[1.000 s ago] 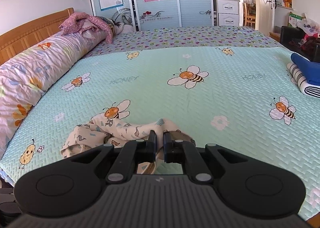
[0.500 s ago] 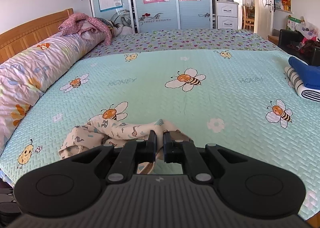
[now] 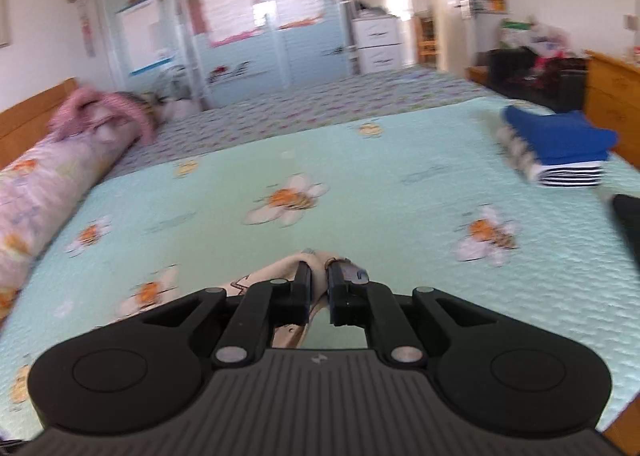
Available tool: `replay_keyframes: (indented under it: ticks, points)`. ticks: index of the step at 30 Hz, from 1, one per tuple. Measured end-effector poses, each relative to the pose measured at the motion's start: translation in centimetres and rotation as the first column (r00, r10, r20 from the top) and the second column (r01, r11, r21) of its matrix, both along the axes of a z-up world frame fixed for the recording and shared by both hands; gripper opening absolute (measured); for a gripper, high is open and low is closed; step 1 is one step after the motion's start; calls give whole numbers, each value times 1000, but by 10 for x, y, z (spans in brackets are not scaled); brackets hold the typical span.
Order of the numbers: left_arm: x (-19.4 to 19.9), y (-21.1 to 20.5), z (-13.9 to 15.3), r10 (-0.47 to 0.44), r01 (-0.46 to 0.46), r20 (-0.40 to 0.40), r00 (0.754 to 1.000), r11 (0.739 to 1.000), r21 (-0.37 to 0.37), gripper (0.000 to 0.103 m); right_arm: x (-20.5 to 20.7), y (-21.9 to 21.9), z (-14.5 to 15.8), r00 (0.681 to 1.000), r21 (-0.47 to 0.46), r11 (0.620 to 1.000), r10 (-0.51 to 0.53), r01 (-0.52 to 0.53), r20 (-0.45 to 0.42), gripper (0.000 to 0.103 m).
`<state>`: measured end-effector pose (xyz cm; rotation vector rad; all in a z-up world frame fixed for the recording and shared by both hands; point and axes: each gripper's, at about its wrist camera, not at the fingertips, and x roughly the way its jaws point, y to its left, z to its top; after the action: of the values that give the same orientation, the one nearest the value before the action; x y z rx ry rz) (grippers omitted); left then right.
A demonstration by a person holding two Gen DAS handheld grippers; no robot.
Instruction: Fold clothes
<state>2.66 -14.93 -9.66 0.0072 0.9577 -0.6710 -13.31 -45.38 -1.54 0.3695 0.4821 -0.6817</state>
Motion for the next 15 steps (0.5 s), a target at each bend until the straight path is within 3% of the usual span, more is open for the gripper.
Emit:
replay_keyframes:
  ticks: [2,4,7,10,15]
  points:
    - [2,-1,-3,2,-2,-10,1000,1000,0,56,-8,-6,-12,999,15,999,-35,36,-18,37]
    - [4,-3,-6,-1,1,-19,1000,1000,4,56,-17,-6,-24,999,34,998,-49,49,-13,52]
    - [5,-7,-9,-9,9,-26,1000,1000,10,56,-27,3,-40,999,59,998,-28,27,20,55]
    - [7,-10,-12,-11,11,-31,999,1000,15,56,-21,16,-56,995,126,987,92,-96,40,56]
    - [8,-12,-10,0,0,7,1000,999,32,56,13,58,-87,943,144,934,332,-326,-19,56]
